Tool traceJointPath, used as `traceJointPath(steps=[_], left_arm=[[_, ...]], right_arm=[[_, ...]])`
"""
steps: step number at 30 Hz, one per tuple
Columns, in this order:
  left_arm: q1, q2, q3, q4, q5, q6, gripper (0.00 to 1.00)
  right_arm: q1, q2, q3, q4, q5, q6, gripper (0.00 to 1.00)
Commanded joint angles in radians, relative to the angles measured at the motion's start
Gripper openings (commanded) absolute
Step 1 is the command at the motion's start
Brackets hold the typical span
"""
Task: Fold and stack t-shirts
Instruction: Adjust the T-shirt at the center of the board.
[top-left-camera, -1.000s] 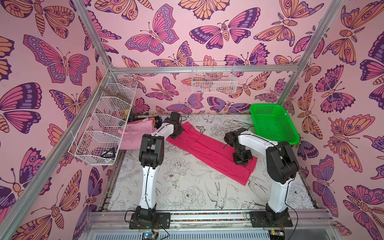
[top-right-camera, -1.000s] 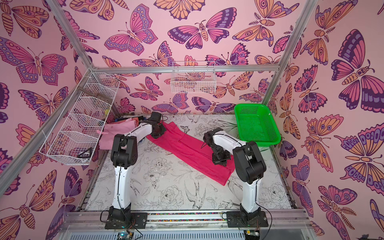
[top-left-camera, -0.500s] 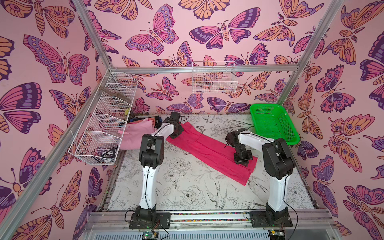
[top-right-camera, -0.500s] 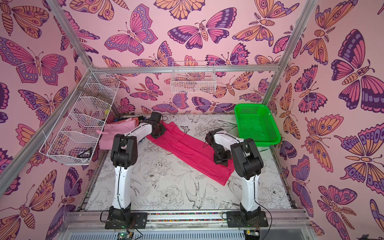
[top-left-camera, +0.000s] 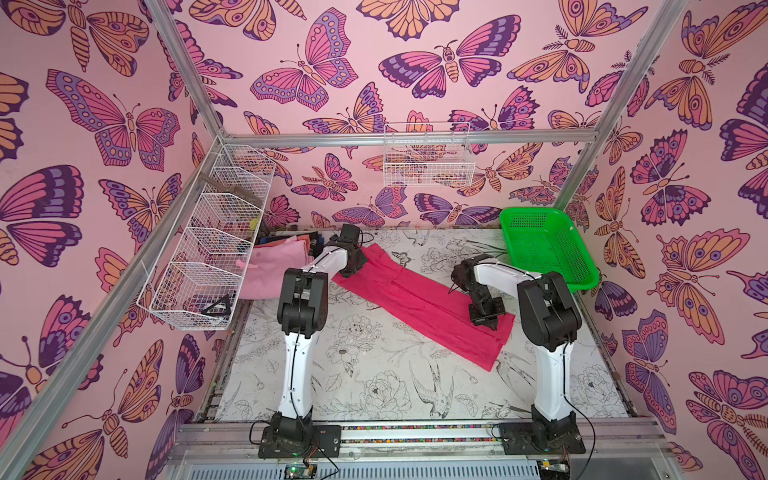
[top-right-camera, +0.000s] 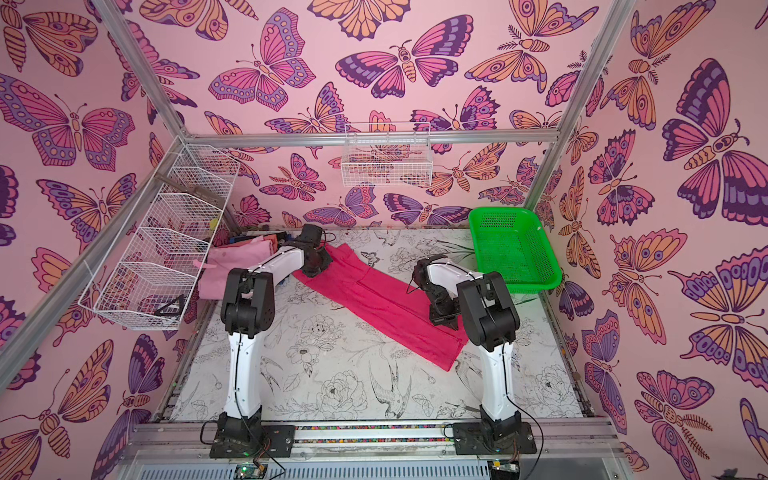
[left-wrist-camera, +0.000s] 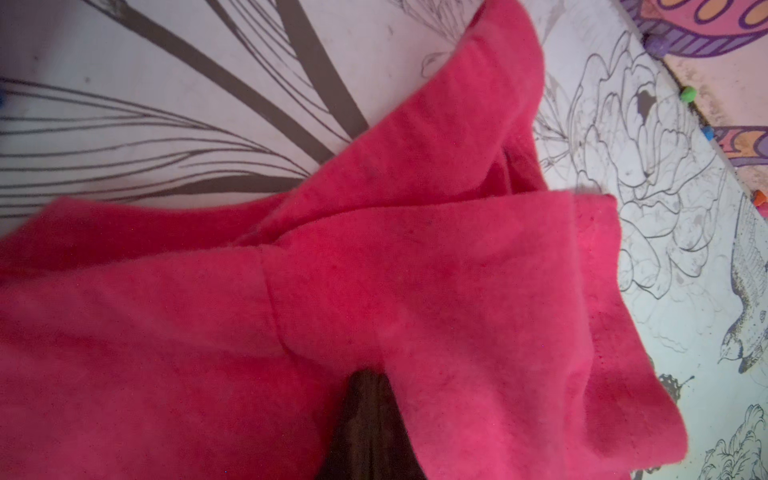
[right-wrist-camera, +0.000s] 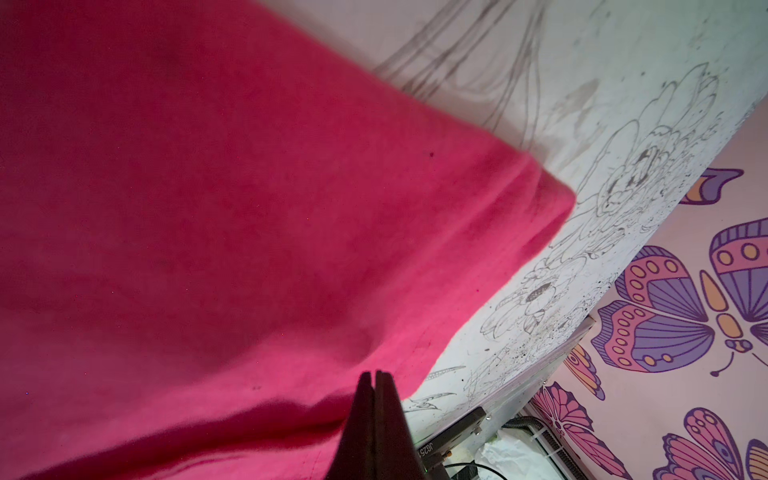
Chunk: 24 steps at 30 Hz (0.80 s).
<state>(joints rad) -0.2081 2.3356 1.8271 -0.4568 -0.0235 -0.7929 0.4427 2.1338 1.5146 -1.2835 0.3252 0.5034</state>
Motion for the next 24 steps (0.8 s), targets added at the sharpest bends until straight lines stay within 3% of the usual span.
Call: traceJointPath(steps=[1,10,24], left_arm=[[-0.009,0.052,-0.034,-0.085,0.029,0.009,0.0],[-0.008,0.077,-0.009,-0.083,0.037,0.01,0.0],[-0.002,0.153,0.088,-0.083,0.074,-0.002,0.0]], right_arm=[[-0.017,0.042,0.021,-0.033,0.002,-0.016,0.0],[-0.025,0.109,0.015,-0.023,-0.051,-0.029,0.0],[0.002,0.083,-0.058,-0.023,-0.132,-0.029,0.0]])
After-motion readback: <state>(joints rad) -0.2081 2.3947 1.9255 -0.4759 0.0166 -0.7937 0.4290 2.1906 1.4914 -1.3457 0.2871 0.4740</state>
